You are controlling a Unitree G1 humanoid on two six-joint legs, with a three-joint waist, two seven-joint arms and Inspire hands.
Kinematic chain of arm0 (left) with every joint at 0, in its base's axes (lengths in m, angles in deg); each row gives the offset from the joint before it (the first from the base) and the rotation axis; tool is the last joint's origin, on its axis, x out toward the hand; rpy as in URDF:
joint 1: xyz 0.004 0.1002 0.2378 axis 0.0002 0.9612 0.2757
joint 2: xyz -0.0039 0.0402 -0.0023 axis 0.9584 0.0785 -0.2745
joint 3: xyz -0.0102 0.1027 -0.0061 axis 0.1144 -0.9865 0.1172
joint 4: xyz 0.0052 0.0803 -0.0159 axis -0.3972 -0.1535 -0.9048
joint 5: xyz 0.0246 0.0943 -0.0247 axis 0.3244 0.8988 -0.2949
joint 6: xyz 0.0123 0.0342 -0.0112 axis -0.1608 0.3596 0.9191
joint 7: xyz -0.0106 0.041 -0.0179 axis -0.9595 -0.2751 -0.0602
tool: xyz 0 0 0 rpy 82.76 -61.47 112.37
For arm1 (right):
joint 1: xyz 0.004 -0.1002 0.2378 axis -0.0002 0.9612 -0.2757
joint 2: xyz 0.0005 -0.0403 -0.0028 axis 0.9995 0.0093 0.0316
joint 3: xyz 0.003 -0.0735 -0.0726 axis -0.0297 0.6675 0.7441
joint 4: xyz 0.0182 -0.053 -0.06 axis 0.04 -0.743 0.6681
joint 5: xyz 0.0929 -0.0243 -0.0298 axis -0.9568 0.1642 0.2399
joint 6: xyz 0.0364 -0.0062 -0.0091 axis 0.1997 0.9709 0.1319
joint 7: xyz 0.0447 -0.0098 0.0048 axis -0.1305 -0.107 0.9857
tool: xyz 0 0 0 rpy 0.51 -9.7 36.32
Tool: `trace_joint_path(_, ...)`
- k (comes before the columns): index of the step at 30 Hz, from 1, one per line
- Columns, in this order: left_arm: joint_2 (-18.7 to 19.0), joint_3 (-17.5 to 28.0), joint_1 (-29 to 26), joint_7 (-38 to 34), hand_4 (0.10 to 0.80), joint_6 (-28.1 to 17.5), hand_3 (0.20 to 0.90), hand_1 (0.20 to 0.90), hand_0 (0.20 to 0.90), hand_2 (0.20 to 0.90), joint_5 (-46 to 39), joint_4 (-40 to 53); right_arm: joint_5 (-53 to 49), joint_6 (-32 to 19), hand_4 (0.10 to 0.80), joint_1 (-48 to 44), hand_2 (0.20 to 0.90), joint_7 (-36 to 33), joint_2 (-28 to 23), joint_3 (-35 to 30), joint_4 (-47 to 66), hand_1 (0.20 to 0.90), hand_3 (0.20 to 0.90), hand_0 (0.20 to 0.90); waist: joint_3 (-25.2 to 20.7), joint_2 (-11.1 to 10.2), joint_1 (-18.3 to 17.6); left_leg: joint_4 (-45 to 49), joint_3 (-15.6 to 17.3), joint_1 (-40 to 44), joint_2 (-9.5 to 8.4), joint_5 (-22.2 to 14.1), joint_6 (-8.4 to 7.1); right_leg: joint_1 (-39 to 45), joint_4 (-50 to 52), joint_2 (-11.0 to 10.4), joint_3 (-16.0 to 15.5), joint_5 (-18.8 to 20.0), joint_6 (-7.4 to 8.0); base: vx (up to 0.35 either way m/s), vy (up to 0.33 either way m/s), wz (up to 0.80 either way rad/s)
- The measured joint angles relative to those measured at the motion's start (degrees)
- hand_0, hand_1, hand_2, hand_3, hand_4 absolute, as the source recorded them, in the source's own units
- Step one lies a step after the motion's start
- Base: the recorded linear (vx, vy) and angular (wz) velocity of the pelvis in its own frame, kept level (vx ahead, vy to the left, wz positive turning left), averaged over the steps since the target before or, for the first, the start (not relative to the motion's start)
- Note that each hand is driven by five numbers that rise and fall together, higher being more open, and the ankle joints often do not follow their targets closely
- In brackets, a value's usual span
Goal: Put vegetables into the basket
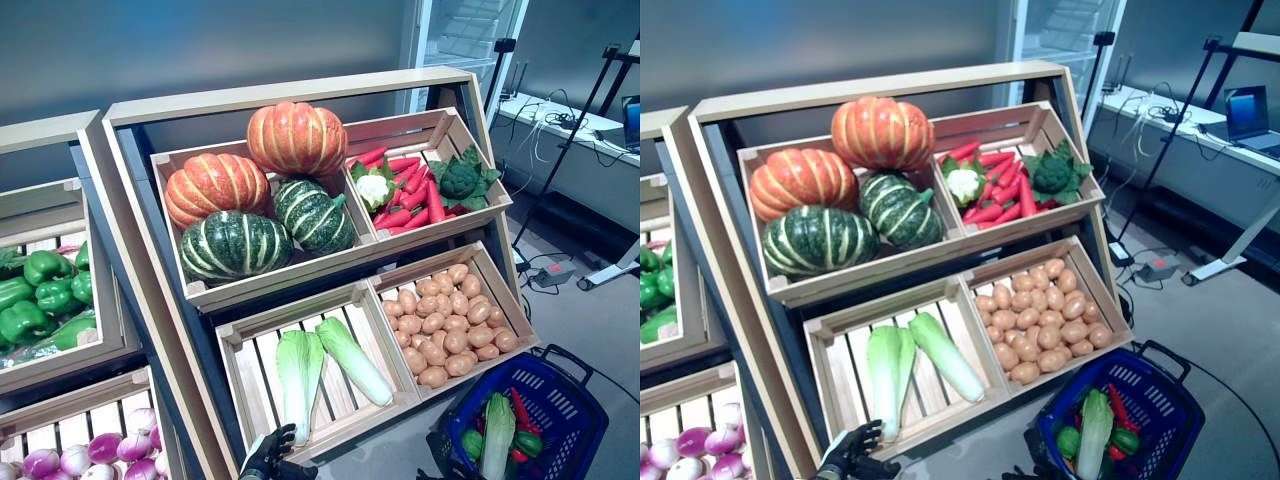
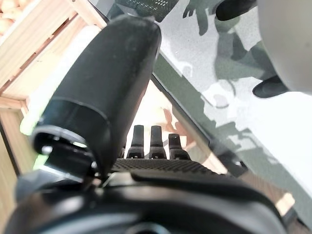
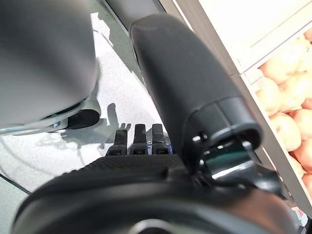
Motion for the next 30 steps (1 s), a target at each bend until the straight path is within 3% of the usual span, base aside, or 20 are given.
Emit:
trace_joint_path(10, -0.02, -0.07, 0.12, -0.02, 0.800, -0.01, 0.900, 0.900, 0.900, 0.900, -1.33, 0.01, -0.05, -0.03, 0.800, 0.00, 0.900, 0.05, 0.03, 0.10, 0.02, 0.900, 0.900, 0.900, -0.12, -0.21, 0.04, 0.00, 0.24, -0.12, -0.05, 0.00, 0.00, -0.23, 0.00, 0.02, 0.11, 0.27, 0.41, 0.000, 0.000, 0.00)
trace_joint_path(14, 0.00, -0.10, 0.20, -0.63, 0.800, -0.10, 0.900, 0.900, 0.900, 0.900, -0.99, 0.30, 0.18, -2.79, 0.800, 0.07, 0.900, 0.05, -0.19, 2.18, 0.67, 0.900, 0.900, 0.900, -0.10, -0.25, 0.08, 0.00, 0.26, -0.17, -0.05, 0.01, -0.01, -0.28, 0.00, 0.02, 0.10, 0.27, 0.41, 0.000, 0.000, 0.00)
trace_joint_path(21, 0.12, -0.12, 0.40, -0.91, 0.800, -0.12, 0.900, 0.900, 0.900, 0.900, -0.99, 1.13, -0.54, -7.95, 0.800, 0.48, 0.900, 2.02, -0.48, 4.56, 12.13, 0.900, 0.900, 0.900, 0.16, -0.33, 0.10, 0.00, 0.16, -0.36, -0.05, 0.03, -0.04, -0.43, -0.13, 0.04, 0.03, 0.29, 0.44, 0.000, 0.000, 0.00)
trace_joint_path(30, 1.49, 0.29, 2.52, -1.93, 0.800, -0.16, 0.900, 0.900, 0.900, 0.900, -0.99, 6.03, -0.39, -10.35, 0.800, 1.46, 0.900, 1.54, -2.13, 6.51, 27.38, 0.900, 0.900, 0.900, 1.20, -1.29, 0.05, -0.01, -0.02, -0.59, -0.08, 0.05, -0.06, -0.55, -0.17, 0.02, -0.34, 0.30, 0.49, 0.000, 0.000, 0.00)
